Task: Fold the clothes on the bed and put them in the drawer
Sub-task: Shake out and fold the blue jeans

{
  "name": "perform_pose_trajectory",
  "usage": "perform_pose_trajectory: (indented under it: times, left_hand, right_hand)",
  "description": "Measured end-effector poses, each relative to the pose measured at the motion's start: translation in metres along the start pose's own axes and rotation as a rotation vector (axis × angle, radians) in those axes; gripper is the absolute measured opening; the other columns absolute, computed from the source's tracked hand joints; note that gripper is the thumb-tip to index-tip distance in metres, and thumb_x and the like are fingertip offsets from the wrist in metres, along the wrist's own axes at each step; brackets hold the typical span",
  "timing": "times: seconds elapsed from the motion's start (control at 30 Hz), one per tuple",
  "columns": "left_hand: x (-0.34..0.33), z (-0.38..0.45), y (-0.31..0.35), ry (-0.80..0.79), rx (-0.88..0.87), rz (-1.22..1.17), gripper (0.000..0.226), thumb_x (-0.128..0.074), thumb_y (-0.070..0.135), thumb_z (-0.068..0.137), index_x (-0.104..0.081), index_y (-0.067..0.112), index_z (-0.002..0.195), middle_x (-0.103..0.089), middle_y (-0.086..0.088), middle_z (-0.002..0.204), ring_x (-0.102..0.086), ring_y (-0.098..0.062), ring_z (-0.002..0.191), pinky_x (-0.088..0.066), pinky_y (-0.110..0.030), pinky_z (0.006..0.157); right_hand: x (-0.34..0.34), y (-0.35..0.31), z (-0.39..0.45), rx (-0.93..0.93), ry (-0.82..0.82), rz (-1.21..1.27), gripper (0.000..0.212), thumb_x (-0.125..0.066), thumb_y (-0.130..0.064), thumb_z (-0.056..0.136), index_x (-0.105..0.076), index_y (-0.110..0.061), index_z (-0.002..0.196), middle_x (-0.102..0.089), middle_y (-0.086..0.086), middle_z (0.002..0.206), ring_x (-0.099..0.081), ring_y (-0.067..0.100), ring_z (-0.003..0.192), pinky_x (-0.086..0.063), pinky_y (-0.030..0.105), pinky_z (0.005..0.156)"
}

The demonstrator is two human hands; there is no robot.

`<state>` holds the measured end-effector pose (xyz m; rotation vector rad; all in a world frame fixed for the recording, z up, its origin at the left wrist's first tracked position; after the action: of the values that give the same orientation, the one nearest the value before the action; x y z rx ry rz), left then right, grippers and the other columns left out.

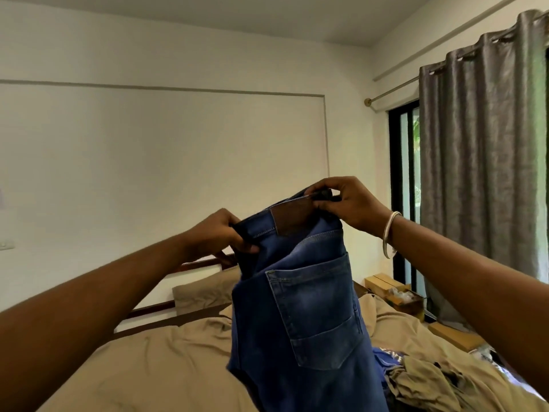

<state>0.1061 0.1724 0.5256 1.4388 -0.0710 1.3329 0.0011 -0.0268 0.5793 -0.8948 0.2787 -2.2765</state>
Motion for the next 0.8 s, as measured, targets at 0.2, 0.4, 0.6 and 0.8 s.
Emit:
perform_pose_trajectory:
  times: [0.2,0.4,0.6,0.8]
  left_hand:
    - [0.018,-0.013,0.056,0.631,-0.392,0.719,0.014,-0.063,0.010,0.067,-0.069,0.009,0.079,-0.066,-0.005,0.092,-0.061,-0.034,0.073,-0.045,-0.032,0.057]
    - [0.061,0.024,0.040,0.437,-0.023,0.361,0.021,-0.075,0.004,0.076,-0.075,0.010,0.096,-0.070,-0.011,0.090,-0.064,-0.028,0.081,-0.052,-0.033,0.061]
    - [0.071,0.002,0.051,0.766,-0.165,0.420,0.019,-0.056,0.002,0.067,-0.072,0.005,0.077,-0.064,-0.010,0.068,-0.059,-0.033,0.068,-0.037,-0.028,0.054]
    - [0.059,0.016,0.022,0.401,0.025,-0.004,0.019,-0.079,-0.001,0.069,-0.068,-0.006,0.084,-0.068,-0.016,0.080,-0.069,-0.036,0.086,-0.060,-0.040,0.063]
  right_hand:
    - [-0.002,0.008,0.024,-0.032,-0.036,-0.494,0.043,-0.063,0.004,0.080,-0.060,-0.011,0.120,-0.059,0.008,0.107,-0.061,0.027,0.095,-0.047,0.025,0.081]
    - [-0.014,0.013,0.027,-0.064,-0.022,-0.436,0.031,-0.048,0.006,0.077,-0.061,-0.018,0.093,-0.060,0.001,0.079,-0.058,0.025,0.077,-0.041,0.026,0.065]
    - [-0.009,0.004,0.032,-0.064,0.094,-0.227,0.038,-0.047,0.007,0.084,-0.057,-0.019,0.109,-0.061,0.001,0.091,-0.055,0.011,0.074,-0.040,0.008,0.056]
    - [-0.010,0.040,0.025,-0.322,-0.023,0.072,0.041,-0.064,0.000,0.087,-0.056,-0.016,0.123,-0.064,0.011,0.106,-0.066,0.026,0.091,-0.059,0.031,0.064]
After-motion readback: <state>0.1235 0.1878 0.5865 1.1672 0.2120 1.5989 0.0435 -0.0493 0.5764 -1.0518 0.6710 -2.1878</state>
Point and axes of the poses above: each hand's wrist, its own z-axis towards the middle knuckle, its own x-axis out of the back of the hand, y = z × x, the point moved 10 cm from there along z, towards the middle knuckle
